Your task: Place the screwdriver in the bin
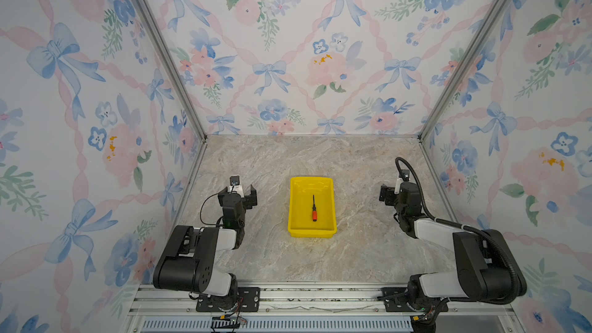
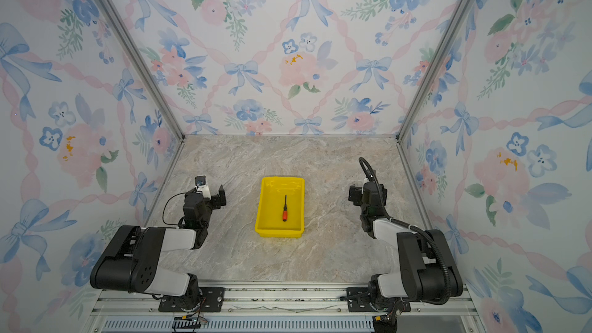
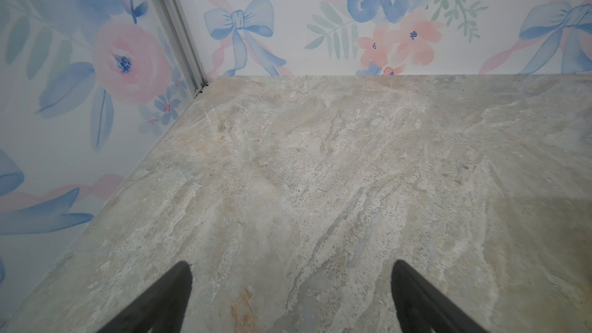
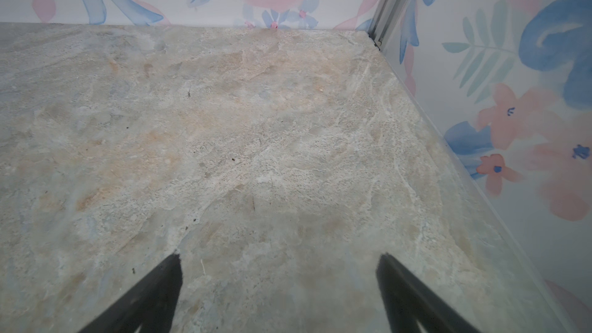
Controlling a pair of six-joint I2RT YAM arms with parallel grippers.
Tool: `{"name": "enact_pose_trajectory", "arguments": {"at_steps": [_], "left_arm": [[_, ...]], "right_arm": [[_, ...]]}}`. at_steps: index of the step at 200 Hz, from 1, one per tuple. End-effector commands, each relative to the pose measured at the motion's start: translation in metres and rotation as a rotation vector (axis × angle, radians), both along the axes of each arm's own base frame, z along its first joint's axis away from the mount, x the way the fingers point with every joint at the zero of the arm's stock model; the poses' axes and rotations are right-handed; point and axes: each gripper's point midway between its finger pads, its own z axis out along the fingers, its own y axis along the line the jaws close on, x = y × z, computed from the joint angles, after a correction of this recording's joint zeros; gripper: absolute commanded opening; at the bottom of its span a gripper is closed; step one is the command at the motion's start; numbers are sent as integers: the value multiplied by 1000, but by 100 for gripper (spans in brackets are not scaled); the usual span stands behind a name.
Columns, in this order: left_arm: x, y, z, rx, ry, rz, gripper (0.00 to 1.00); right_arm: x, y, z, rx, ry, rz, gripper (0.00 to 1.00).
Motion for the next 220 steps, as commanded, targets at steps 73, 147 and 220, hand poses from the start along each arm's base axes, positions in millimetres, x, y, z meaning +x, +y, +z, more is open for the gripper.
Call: {"name": "enact_pose_trajectory", "arguments": {"at_steps": [73, 147, 220], "left_arm": [[2, 1, 4, -14, -94, -39, 98], [1, 1, 4, -14, -94, -40, 97], [1, 0, 4, -12, -92, -43, 98]], "right_arm": [[10, 7, -3, 29, -112, 87, 97], [11, 8, -2, 29, -126, 86, 97], [11, 8, -2, 29, -126, 86, 97]]}}
